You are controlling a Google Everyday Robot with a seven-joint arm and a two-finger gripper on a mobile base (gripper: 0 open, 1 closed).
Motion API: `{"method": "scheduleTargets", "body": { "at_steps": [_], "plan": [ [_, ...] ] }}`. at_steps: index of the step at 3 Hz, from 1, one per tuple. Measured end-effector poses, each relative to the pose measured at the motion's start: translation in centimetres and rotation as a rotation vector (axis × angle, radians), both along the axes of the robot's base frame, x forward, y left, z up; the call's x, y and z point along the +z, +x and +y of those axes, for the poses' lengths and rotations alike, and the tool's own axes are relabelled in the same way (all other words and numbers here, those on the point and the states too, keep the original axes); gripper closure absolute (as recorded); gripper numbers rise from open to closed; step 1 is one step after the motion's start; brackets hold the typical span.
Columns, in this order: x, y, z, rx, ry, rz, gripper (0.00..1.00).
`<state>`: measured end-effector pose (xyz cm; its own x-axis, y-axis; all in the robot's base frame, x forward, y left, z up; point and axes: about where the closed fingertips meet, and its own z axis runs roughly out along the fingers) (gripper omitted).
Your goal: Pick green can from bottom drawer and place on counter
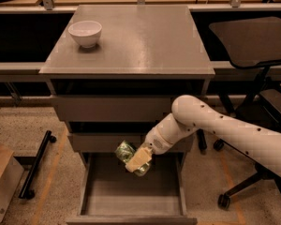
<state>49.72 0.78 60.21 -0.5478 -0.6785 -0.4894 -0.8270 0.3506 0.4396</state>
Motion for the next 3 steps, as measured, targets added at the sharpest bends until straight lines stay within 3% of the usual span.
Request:
{"method": "scheduleTargets", "body": {
  "at_steps": [2, 3],
  "plan": [
    [14.5, -2.0, 2.7, 0.117, -0.113, -0.244, 1.00],
    [16.7, -2.3, 3.0, 0.128, -0.133, -0.283, 1.00]
  ]
}}
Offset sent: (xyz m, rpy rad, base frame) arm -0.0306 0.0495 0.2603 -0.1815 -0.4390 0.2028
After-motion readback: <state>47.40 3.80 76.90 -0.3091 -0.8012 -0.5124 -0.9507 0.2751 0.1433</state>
